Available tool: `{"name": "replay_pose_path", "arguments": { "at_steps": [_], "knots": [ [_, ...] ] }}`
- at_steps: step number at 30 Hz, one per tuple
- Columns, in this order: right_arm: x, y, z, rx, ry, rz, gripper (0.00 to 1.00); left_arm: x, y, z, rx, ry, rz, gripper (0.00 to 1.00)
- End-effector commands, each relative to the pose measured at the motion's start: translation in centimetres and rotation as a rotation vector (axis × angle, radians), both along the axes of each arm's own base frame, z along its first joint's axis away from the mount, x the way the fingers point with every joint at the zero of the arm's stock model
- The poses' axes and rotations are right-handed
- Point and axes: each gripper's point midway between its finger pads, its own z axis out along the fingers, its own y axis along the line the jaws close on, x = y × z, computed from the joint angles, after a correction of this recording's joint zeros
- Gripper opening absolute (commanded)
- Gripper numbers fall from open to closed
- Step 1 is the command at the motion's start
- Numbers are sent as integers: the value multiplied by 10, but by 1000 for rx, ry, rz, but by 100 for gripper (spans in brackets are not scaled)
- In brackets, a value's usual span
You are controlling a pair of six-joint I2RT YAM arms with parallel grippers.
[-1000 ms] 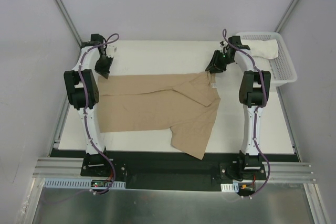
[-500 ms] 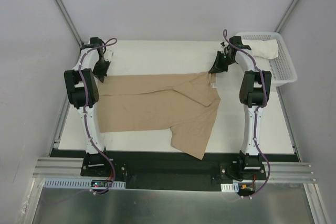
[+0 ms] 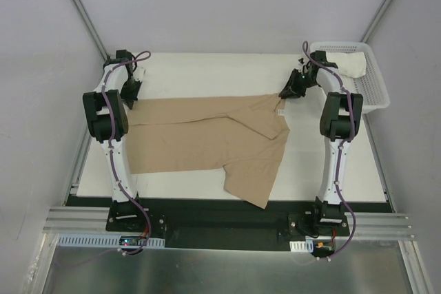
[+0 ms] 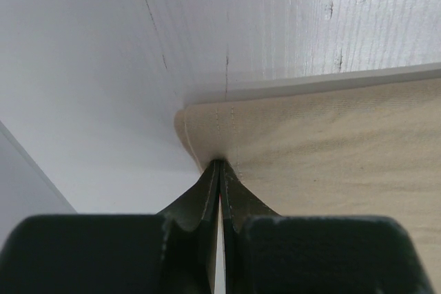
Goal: Roll the t-shirts
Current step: Fold the T-shirt at the center of the board.
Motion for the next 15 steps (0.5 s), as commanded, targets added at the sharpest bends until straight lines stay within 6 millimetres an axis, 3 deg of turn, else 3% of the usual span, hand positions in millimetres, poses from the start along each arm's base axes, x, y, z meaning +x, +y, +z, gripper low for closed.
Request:
{"name": "replay_pose_path", "arguments": {
  "at_steps": [1, 3, 9, 12, 15],
  "knots": [
    [6, -19, 33, -133, -60, -40, 25, -7, 11, -2, 38, 25, 8, 0],
    [7, -14, 43, -108, -79, -27, 29, -5, 8, 3, 27, 10, 7, 0],
    [12, -6, 101, -157, -230, 26, 33, 4, -4, 24, -7, -51, -7, 0],
    [8, 7, 108, -179, -265, 89, 34, 8, -9, 32, -17, -74, -8, 0],
    [5, 17, 92, -174, -240, 136, 29, 10, -12, 33, -25, -81, -6, 0]
  ]
}}
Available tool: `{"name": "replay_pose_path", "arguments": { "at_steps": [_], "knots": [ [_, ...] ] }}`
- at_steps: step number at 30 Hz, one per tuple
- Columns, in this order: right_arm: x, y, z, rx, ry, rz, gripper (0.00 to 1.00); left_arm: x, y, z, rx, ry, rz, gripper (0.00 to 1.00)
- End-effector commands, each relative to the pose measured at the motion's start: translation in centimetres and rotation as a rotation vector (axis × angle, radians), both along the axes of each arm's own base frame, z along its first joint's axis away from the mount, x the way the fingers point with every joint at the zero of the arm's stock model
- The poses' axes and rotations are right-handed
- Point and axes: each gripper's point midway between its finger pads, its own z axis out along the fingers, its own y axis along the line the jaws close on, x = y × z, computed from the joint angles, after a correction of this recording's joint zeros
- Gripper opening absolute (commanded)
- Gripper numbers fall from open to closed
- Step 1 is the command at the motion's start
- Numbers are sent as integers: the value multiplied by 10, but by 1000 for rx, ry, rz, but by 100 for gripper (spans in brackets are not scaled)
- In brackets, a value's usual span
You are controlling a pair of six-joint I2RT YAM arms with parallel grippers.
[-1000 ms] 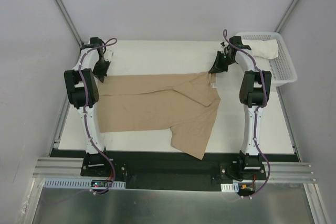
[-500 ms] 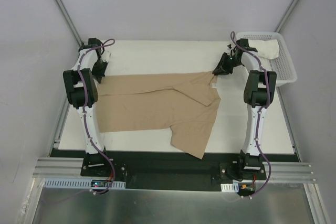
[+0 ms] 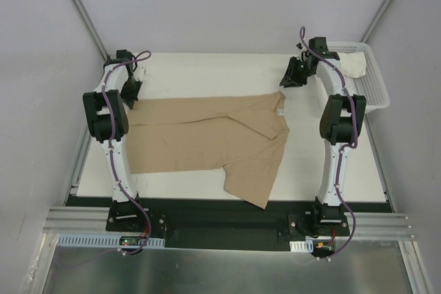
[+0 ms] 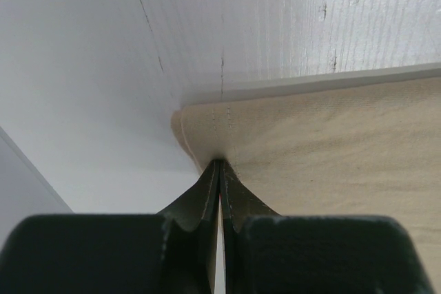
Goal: Roll the t-shirts
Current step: Fold the T-shirt at the center of the board.
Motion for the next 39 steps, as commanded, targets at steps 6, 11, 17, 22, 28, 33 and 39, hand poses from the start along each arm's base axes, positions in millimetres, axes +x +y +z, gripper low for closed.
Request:
{"name": "replay_pose_path", "arguments": {
  "at_steps": [6, 11, 17, 22, 28, 33, 39],
  "knots": [
    [-7, 20, -8, -51, -9, 145, 14, 10, -11, 30, -17, -70, -7, 0],
    [-11, 6, -32, -105, 54, 100, 6, 10, -8, 25, -5, -59, -3, 0],
    [-3, 1, -45, -103, 78, 67, 8, 9, 1, 7, 23, -18, -11, 0],
    [7, -4, -42, -102, 66, 39, 11, 29, 8, 3, 38, -28, -31, 0],
    [10, -3, -39, -69, 56, 35, 17, 60, 6, 8, 24, -59, -24, 0],
    [27, 4, 5, -48, -96, 93, 14, 70, -10, 56, -37, -175, 1, 0],
    [17, 23, 67, -63, -249, 221, 27, 63, -43, 143, -88, -334, -10, 30]
  ]
}}
